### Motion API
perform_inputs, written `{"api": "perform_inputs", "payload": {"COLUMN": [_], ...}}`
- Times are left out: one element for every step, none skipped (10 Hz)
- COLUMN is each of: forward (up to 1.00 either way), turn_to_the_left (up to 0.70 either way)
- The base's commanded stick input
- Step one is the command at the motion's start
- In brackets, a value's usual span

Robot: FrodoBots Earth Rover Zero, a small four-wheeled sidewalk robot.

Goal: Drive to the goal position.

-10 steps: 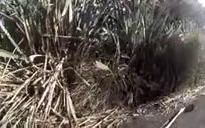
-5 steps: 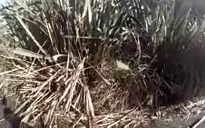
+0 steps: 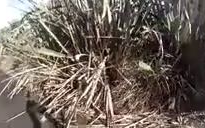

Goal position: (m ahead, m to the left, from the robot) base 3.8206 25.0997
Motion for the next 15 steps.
{"api": "perform_inputs", "payload": {"forward": [0.00, 0.00, 0.00, 0.00, 0.00, 0.00, 0.00, 0.00, 0.00, 0.00, 0.00, 0.00, 0.00, 0.00, 0.00], "turn_to_the_left": [0.70, 0.70, 0.70, 0.70, 0.70, 0.70, 0.70, 0.70, 0.70, 0.70, 0.70, 0.70, 0.70, 0.70, 0.70]}}
